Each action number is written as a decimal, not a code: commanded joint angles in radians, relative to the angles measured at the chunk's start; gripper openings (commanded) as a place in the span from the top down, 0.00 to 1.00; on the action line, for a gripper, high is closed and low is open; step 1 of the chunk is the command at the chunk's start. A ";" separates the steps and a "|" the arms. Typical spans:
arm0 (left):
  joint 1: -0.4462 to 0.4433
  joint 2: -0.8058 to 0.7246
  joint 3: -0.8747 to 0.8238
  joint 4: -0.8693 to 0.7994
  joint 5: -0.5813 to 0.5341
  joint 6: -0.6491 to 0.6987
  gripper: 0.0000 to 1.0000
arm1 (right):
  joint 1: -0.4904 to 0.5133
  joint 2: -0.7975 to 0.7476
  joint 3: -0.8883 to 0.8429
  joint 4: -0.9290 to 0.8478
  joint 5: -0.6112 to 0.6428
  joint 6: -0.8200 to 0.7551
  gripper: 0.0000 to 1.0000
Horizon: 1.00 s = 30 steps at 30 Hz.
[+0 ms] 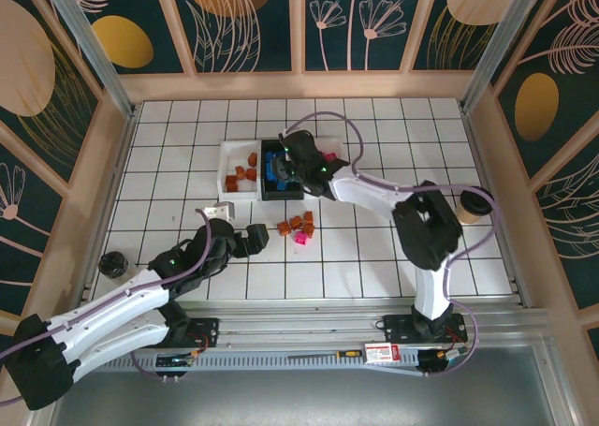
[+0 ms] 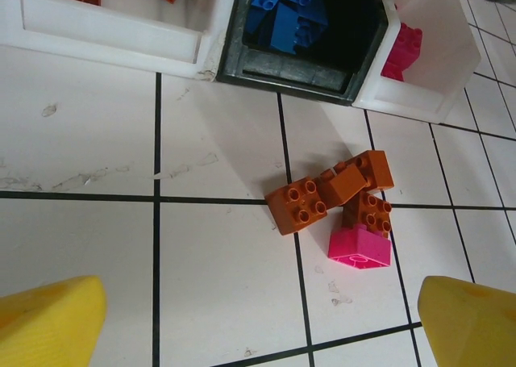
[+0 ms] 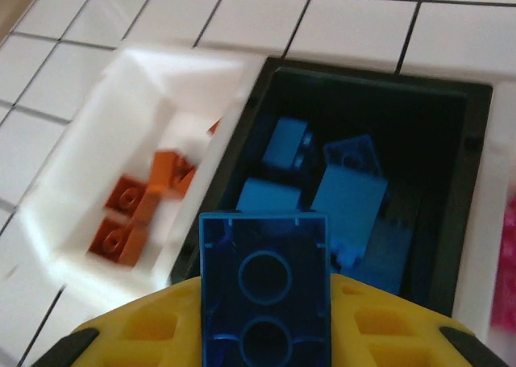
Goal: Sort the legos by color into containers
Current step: Place the lego in the container.
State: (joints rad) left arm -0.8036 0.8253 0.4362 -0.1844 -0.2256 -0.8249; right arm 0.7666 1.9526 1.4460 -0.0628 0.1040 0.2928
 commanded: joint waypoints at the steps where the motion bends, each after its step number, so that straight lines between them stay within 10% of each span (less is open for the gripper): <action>1: 0.000 -0.021 -0.014 -0.032 -0.022 -0.019 0.02 | -0.008 0.078 0.130 -0.042 0.004 -0.018 0.82; 5: 0.000 -0.022 -0.016 -0.035 -0.019 -0.021 0.01 | -0.018 0.155 0.209 -0.065 0.011 -0.004 0.75; 11: 0.000 -0.015 -0.012 -0.028 -0.023 -0.019 0.02 | -0.017 0.138 0.206 -0.026 0.007 0.007 0.34; 22: 0.000 0.157 0.071 0.076 0.034 0.074 0.03 | -0.004 -0.267 -0.275 0.168 0.021 0.085 0.32; 30: 0.001 0.470 0.191 0.169 0.075 0.181 0.26 | -0.003 -0.558 -0.622 0.218 0.038 0.160 0.32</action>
State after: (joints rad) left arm -0.8036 1.2297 0.5880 -0.0757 -0.1684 -0.7025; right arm 0.7555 1.4597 0.8951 0.1101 0.1139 0.4046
